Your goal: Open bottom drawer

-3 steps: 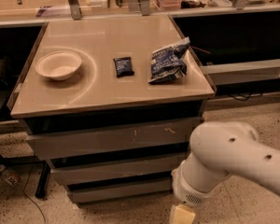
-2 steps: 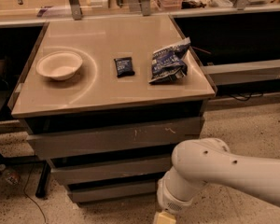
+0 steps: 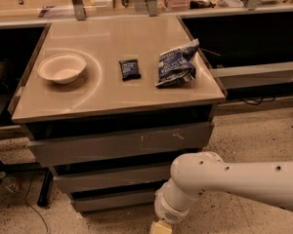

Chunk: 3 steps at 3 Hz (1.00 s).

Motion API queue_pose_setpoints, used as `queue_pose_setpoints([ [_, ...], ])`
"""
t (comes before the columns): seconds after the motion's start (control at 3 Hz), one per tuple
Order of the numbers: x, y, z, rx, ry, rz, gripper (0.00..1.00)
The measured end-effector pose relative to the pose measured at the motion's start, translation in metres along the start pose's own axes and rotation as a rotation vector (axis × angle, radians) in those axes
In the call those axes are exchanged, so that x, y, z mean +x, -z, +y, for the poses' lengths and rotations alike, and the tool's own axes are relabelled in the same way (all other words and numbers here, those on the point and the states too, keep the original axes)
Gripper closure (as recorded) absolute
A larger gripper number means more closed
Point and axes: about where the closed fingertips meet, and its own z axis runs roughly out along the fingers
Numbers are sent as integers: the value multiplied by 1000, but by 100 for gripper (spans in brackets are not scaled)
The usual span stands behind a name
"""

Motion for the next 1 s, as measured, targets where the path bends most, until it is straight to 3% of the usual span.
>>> queue_pose_setpoints([
  [0.33, -2, -27, -7, -46, -19, -53, 0],
  [1.0, 2, -133, -82, -57, -116, -183, 0],
])
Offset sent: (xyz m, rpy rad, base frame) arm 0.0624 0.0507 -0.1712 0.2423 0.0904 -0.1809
